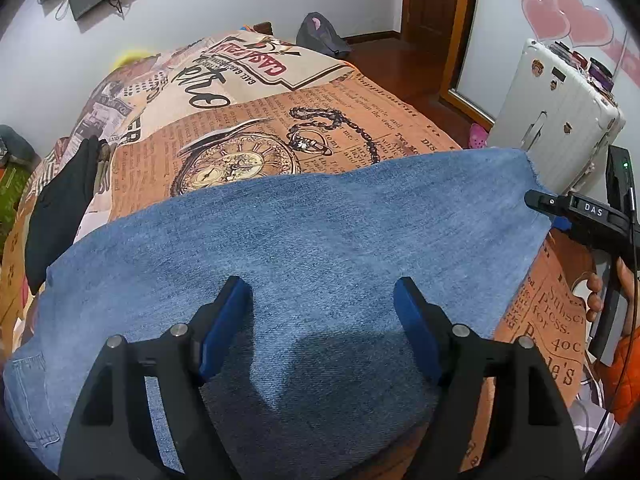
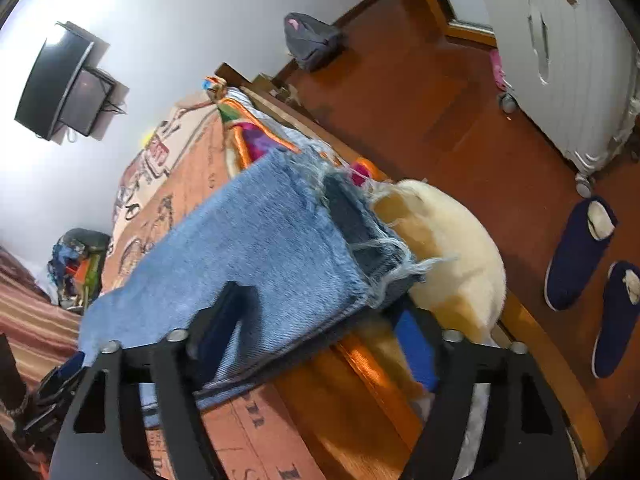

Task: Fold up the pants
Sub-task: 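Grasp the frayed jeans hem with the right gripper and lift it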

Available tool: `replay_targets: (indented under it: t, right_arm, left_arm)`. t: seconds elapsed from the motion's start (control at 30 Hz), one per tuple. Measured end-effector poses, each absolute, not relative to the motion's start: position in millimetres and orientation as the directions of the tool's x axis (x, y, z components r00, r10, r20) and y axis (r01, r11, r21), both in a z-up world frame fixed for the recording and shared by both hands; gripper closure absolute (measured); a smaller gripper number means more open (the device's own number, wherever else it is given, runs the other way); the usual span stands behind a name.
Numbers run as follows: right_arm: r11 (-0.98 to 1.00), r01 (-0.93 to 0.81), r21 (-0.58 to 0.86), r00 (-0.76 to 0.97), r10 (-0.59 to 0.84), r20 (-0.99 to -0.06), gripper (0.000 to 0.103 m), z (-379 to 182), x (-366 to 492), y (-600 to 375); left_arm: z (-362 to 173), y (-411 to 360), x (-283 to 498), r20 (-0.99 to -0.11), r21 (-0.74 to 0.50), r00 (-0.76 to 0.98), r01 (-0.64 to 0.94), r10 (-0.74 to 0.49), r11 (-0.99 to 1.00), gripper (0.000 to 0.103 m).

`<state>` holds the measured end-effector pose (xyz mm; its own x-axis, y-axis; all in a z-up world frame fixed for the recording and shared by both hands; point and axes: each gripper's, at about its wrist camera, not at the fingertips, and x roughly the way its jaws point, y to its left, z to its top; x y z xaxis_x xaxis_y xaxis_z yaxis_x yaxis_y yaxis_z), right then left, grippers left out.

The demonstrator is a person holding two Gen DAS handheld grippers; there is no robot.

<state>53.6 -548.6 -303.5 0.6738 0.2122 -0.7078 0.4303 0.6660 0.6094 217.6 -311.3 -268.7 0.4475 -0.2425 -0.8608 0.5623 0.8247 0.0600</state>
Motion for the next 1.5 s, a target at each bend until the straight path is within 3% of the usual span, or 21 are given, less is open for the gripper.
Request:
replay_targets:
  t: [0.07,0.13,0.23,0.43,0.77,1.03,1.5]
  right_arm:
    - [0.672,0.430,0.603,0.681,0.198,-0.705,0.059,-298.9,56.1,-547.5]
    - [0.675,0.419,0.607,0.693,0.194,-0.695,0.082,-293.5,58.0,-547.8]
    - [0.710,0.411,0.572,0.694,0.162,-0.701,0.088,-281.4,60.9,-545.0]
    - [0.789,0.368,0.492,0.727,0.086,-0.681,0.091,-238.2,64.3,-535.0]
    - [0.907,0.180,0.381,0.839,0.061,-0.540,0.093,-131.9,80.2,-482.2]
    - [0.961,0.009,0.278,0.892,0.118,-0.435,0.094,-75.4,98.5,-414.8]
    - [0.960,-0.227,0.166,0.888,0.274,-0.371,0.094,-35.6,129.3,-297.8]
  left_arm:
    - [-268.8,-311.3,217.1,-0.860,0.062,0.449,0.563,-0.242,0.824,0.027]
    - [-268.8,-311.1,217.3,-0.860,0.061,0.449,0.563,-0.243,0.824,0.027]
    - [-268.7,-310.7,217.8,-0.859,0.053,0.447,0.562,-0.249,0.826,0.027]
    - [-265.8,-307.6,219.4,-0.858,0.022,0.437,0.555,-0.269,0.831,0.027]
    - [-225.3,-264.3,222.0,-0.811,-0.055,0.478,0.514,-0.339,0.856,0.028]
    - [-187.7,-201.0,212.2,-0.750,-0.037,0.570,0.471,-0.336,0.881,0.027]
    - [-178.4,-59.2,201.3,-0.712,-0.085,0.654,0.281,-0.256,0.956,0.027]
